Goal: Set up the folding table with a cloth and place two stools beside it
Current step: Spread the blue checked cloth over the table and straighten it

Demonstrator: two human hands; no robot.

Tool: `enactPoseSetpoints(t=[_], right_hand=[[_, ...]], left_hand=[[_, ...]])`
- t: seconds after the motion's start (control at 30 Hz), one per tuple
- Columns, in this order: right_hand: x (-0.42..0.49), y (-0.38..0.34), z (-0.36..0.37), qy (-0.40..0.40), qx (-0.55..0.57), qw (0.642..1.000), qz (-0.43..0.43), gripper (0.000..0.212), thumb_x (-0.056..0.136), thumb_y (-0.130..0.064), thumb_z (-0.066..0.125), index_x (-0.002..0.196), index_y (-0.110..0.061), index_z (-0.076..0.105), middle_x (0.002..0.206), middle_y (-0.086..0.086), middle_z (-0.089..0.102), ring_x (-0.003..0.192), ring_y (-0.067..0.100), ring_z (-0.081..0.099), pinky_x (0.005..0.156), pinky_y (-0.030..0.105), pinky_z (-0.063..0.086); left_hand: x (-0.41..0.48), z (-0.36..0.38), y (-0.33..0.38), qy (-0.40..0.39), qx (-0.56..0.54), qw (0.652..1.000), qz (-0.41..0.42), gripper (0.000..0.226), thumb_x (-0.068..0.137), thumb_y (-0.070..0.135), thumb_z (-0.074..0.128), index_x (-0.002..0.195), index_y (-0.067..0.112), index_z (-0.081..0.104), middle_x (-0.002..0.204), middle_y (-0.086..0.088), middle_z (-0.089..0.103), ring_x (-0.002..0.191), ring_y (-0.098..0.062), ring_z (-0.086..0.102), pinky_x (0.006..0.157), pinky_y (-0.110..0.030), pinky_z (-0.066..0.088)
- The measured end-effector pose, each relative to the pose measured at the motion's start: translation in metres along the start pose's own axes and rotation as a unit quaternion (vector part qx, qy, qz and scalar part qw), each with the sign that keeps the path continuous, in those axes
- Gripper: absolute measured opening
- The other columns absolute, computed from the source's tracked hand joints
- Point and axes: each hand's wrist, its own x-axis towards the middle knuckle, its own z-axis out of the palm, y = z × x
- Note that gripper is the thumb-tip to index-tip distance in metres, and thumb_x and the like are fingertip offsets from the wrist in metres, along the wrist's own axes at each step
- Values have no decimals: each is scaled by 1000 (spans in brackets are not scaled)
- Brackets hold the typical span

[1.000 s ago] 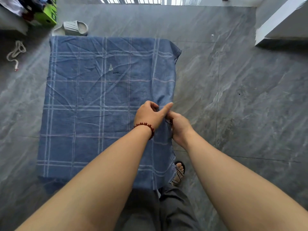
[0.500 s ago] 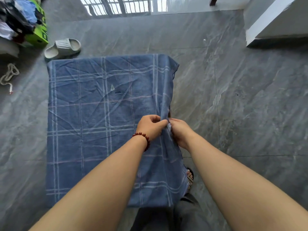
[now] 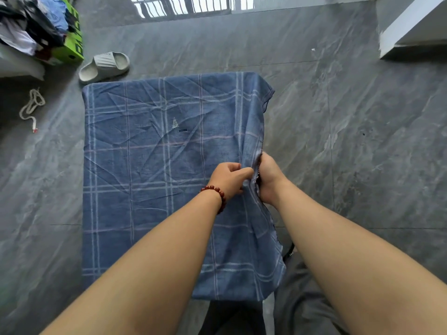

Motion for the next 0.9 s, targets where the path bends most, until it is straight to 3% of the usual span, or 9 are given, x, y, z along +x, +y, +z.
enactPoseSetpoints(t=[0.1,0.2,0.3,0.43,0.6,0.73,0.9], right_hand=[[2,-9,2,-31,0,999,-19,51,98,-45,34,119,-8,62,99,9,72,88,20,70,71,30,59],[4,-13,-1,-49,-3,999,-5,46,97,-41,36,101,-8,67,86,8,74,77,20,72,61,28,58],[6,-12,-5,-33,-24,999,16,41,97,-35,37,96,-8,68,87,10,73,78,22,70,71,33,57],[8,-16,-5,-4,-12,1000,9,38,96,-23,35,88,-4,66,77,12,72,69,24,70,63,33,57],[7,-25,-12,-17,47,998,-24,38,95,-22,33,90,-2,65,83,15,69,70,27,68,68,35,57],[6,-28,-16,-34,12,999,17,40,96,-23,29,100,-1,63,93,17,67,84,29,65,83,41,52],[8,-28,-12,-33,-76,992,97,38,96,-19,29,86,-3,62,72,12,68,64,25,66,55,31,56]], left_hand=[[-1,4,1,8,4,1000,5,28,77,8,60,54,15,46,39,12,41,36,2,42,41,-13,40],[-2,11,1,25,-14,999,15,29,77,6,62,54,15,46,47,5,43,38,-1,43,41,-14,40],[-4,15,0,32,-21,999,27,30,78,6,63,53,16,50,44,10,49,40,0,48,42,-14,41],[-3,17,1,31,-25,999,18,5,79,8,62,76,5,63,66,-3,60,57,-8,57,49,-16,49],[2,22,3,42,-7,999,15,18,78,8,61,62,12,54,59,0,51,44,1,48,43,-13,42],[4,24,4,34,-10,999,10,26,76,5,60,54,14,50,47,6,50,42,-1,48,41,-12,39],[6,21,6,22,-20,1000,4,27,71,6,59,48,19,54,42,11,52,41,-1,50,41,-15,40]])
